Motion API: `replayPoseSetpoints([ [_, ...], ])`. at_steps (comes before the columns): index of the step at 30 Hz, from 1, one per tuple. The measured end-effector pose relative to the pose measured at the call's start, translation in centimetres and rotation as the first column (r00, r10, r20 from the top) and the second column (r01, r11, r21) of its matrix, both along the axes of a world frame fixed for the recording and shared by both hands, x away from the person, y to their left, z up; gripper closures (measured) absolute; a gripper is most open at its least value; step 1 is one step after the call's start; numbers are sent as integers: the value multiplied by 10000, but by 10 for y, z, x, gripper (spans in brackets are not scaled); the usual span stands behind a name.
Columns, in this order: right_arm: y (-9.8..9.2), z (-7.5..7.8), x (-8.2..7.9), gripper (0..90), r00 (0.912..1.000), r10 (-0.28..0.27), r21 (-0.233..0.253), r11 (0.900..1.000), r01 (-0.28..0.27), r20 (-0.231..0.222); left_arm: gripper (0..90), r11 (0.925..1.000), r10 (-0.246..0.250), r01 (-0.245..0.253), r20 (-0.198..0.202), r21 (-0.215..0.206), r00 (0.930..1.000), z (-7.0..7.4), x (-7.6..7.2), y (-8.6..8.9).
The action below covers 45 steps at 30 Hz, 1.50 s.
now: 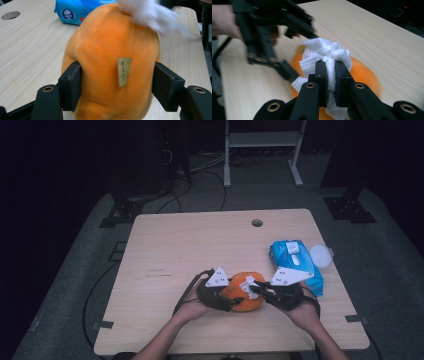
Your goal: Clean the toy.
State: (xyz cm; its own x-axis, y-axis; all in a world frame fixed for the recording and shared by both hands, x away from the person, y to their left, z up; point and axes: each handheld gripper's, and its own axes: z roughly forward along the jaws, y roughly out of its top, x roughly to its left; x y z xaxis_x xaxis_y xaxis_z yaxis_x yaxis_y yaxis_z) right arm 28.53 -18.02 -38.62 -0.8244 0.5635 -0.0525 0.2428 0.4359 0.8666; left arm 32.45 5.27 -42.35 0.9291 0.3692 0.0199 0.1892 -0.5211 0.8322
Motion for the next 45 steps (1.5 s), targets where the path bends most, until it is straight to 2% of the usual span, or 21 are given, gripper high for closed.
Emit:
replayPoseSetpoints([
  [2,5,-1,-1,822,9998,55,-295,9996,-49,202,317,10000,25,-25,2,-43,10000,-1,0,1],
  [4,1,-2,3,822,10000,0,-139,9999,2,93,310,9998,43,-44,-55,-211,10000,-2,1,3],
  [8,-21,-10,16,821,9972,-703,-5,9975,703,-252,254,9993,12,-6,178,-377,9998,-5,2,2],
  [9,-24,-11,17,821,9965,-771,0,9970,772,-309,232,9982,-80,101,364,-590,9993,-4,2,4],
  [10,-29,-13,19,821,9944,-965,-55,9953,964,-424,194,9973,-83,108,352,-723,9993,-4,2,4],
  [11,-31,-14,20,821,9943,-980,-102,9952,976,-431,172,9972,-63,85,293,-740,9996,-5,3,4],
  [13,-33,-15,20,821,9934,-1043,-110,9945,1039,-473,98,9975,-138,128,-143,-696,9998,-8,7,3],
  [16,-33,-16,22,821,9935,-1005,9,9949,1007,-542,75,9987,-116,99,-349,-497,9993,-18,12,-2],
  [18,-32,-16,22,820,9931,-1030,-19,9947,1030,-563,106,9986,-63,59,-86,-528,9999,-19,11,-4],
  [20,-34,-17,24,820,9923,-1063,55,9943,1068,-633,238,9990,76,-65,244,-453,9997,-16,7,-3],
  [24,-37,-12,24,823,9923,-1000,452,9936,1035,-730,355,9982,124,-109,252,-582,9996,-3,1,-2],
  [25,-35,-9,21,823,9933,-932,467,9942,965,-690,359,9984,161,-149,212,-543,9996,2,0,-3],
  [26,-31,-5,18,824,9949,-833,493,9951,861,-569,359,9991,213,-199,368,-384,9991,6,-1,-4],
  [28,-17,2,9,824,9977,-683,202,9975,682,31,359,9995,300,-290,684,-152,9972,10,-5,-4],
  [30,-7,7,3,824,9989,-433,203,9989,429,202,361,9990,246,-230,408,-380,9989,8,-4,-1],
  [32,-3,10,-1,824,9998,-43,360,9993,36,201,365,9993,258,-247,381,-285,9989,8,-4,-1],
  [35,4,7,-4,824,9990,81,-99,9999,-76,432,365,9998,161,-154,451,-151,9989,10,-6,-2],
  [38,-5,0,5,823,9996,-205,-44,9998,205,189,365,9995,188,-178,422,-246,9989,11,-6,1],
  [41,-16,-7,13,823,9986,-401,271,9988,411,-333,359,9998,97,-92,371,-155,9993,9,-5,1],
  [43,-18,-10,15,822,9980,-420,229,9988,431,-470,296,9999,54,-50,275,-151,9996,7,-4,0],
  [45,-18,-14,17,822,9976,-485,45,9988,487,-492,197,9990,10,-7,69,-447,10000,5,-1,1],
])
